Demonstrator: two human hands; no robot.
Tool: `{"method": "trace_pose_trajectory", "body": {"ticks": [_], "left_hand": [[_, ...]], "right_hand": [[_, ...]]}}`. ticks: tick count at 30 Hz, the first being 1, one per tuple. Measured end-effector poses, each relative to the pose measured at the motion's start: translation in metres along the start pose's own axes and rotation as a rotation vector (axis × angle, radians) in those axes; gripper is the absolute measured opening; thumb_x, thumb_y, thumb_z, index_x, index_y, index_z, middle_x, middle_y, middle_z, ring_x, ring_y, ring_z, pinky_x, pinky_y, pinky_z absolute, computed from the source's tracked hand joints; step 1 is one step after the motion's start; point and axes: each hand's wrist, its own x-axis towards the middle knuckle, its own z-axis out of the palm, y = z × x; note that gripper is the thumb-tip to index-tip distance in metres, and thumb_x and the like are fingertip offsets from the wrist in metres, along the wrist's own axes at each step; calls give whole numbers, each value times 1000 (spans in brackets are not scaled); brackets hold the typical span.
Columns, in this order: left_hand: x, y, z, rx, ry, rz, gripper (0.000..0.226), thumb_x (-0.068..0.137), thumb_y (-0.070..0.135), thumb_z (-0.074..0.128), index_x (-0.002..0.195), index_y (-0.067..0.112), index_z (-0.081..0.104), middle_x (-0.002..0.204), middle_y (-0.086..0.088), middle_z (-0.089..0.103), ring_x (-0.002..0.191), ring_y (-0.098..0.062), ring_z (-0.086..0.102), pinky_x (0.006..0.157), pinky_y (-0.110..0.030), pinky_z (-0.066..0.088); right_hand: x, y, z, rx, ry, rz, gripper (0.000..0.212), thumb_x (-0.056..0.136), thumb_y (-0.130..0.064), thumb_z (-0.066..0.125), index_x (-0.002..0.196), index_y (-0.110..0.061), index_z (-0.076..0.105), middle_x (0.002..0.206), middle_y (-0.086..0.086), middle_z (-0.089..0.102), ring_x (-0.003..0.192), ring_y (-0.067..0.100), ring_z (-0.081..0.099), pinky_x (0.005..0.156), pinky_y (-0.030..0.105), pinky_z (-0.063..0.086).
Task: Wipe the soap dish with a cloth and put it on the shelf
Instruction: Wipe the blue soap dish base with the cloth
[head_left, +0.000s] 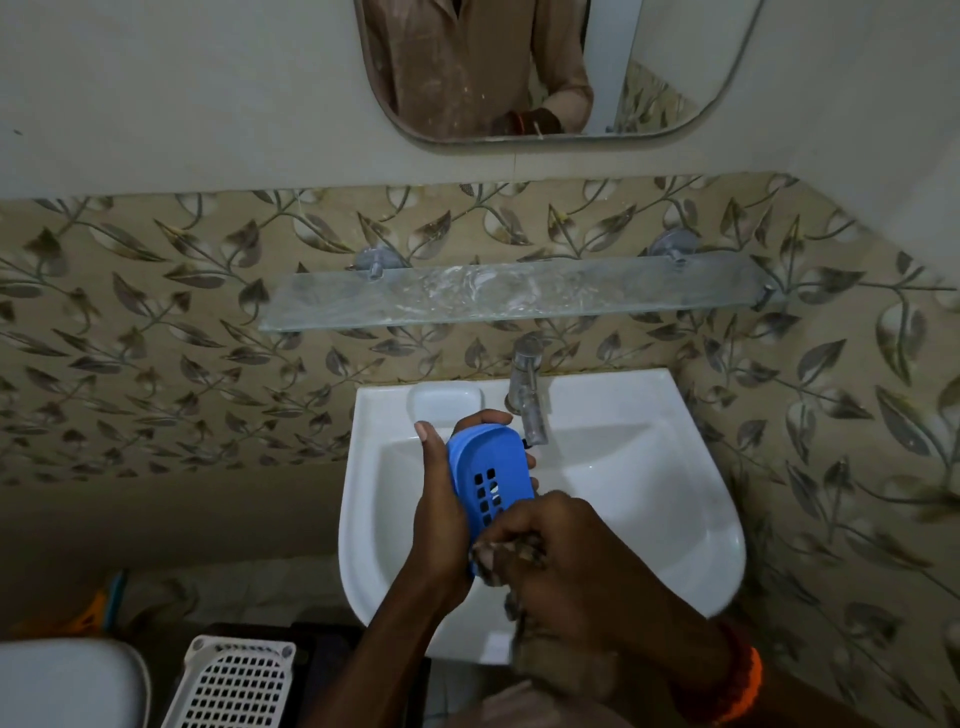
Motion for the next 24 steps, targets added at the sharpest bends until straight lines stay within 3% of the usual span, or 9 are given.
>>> {"method": "trace_pose_trajectory", "body": {"ticks": [3, 5, 7, 9, 12, 15, 18, 22, 24], "left_hand": [[-4, -8, 0, 72, -4, 63, 73, 76, 79, 29, 101, 33, 80, 95, -11, 78, 88, -27, 74, 93, -45, 57], [-6, -13, 3, -4, -70, 26, 69, 72, 80, 48, 100, 26, 81, 97, -12, 78, 91, -25, 75, 92, -42, 59], [-5, -15, 4, -32, -129, 38, 76, 65, 80, 67, 108, 19, 76, 99, -14, 76, 94, -27, 73, 89, -40, 59], [-6, -11, 2, 153, -99, 108, 72, 73, 83, 54, 113, 27, 74, 105, -10, 75, 104, -28, 70, 102, -46, 51], [-9, -7, -8, 356, -121, 182, 71, 85, 82, 26, 125, 36, 64, 120, 7, 74, 119, -15, 66, 111, -37, 46], [-13, -3, -12, 536, -225, 291, 82, 81, 83, 45, 136, 23, 56, 126, 4, 68, 120, -17, 64, 103, -28, 49], [-16, 3, -15, 717, -264, 402, 52, 86, 47, 72, 131, 23, 61, 117, 6, 72, 111, -16, 68, 93, -22, 52], [-17, -2, -16, 793, -197, 511, 28, 93, 18, 67, 117, 32, 72, 103, 10, 76, 95, -14, 72, 83, -31, 58], [-18, -4, -13, 801, -174, 538, 25, 92, 14, 63, 104, 34, 73, 90, 8, 75, 81, -14, 70, 73, -35, 57]], "right_hand": [[8, -7, -7, 333, 70, 104, 13, 90, -9, 67, 88, -16, 78, 86, 6, 76, 78, 15, 74, 75, 26, 62], [12, -12, -16, 587, 107, 218, 15, 91, -8, 65, 88, -14, 79, 85, 9, 78, 78, 17, 75, 74, 25, 62], [14, -13, -20, 808, 80, 297, 15, 92, -9, 64, 96, -6, 78, 91, 14, 78, 84, 25, 76, 80, 32, 62], [11, -9, -23, 919, 81, 339, 16, 93, -10, 62, 97, -5, 76, 93, 16, 77, 85, 27, 75, 78, 34, 62], [4, -1, -30, 863, 261, 281, 16, 92, -9, 63, 95, -11, 78, 92, 13, 78, 83, 29, 76, 77, 42, 61], [-4, 4, -40, 690, 494, 132, 19, 85, -1, 70, 90, -16, 80, 85, 6, 80, 79, 23, 76, 76, 40, 61], [-13, 5, -45, 570, 557, 12, 27, 83, 3, 72, 84, -23, 79, 81, -2, 80, 75, 14, 76, 70, 29, 62], [-17, 8, -42, 429, 569, -99, 10, 86, -16, 73, 94, -19, 77, 84, -2, 77, 75, 14, 75, 69, 26, 62], [-17, 7, -32, 362, 538, -185, 16, 89, -32, 70, 95, -19, 76, 83, -2, 73, 70, 12, 72, 62, 28, 60]]}}
